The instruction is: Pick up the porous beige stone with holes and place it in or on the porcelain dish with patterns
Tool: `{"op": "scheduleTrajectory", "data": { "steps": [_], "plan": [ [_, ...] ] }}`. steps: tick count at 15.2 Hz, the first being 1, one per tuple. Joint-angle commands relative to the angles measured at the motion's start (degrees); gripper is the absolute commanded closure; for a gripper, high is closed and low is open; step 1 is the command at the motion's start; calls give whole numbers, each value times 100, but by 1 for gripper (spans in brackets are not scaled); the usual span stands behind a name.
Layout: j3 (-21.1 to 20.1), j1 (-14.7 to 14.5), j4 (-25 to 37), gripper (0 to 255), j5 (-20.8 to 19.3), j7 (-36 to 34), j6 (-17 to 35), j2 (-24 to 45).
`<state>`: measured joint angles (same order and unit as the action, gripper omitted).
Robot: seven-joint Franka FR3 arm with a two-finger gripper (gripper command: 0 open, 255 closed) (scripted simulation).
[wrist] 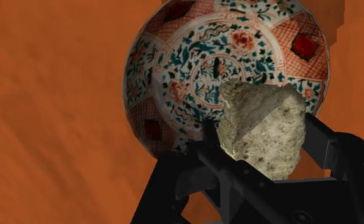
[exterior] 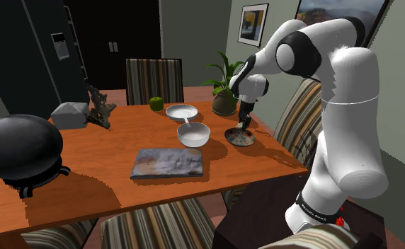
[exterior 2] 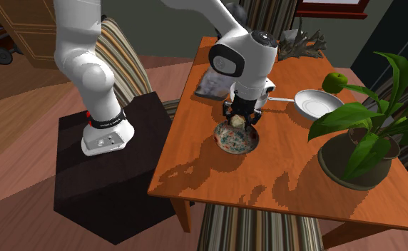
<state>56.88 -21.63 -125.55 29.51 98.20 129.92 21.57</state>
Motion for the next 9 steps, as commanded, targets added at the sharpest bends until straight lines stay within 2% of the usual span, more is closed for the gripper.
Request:
{"op": "scheduleTrajectory", "data": {
  "steps": [1,9],
  "plan": [
    [-158,126,24,255,190,109,76,165],
    [-680,545,33,255,800,520,416,687]
  ]
}}
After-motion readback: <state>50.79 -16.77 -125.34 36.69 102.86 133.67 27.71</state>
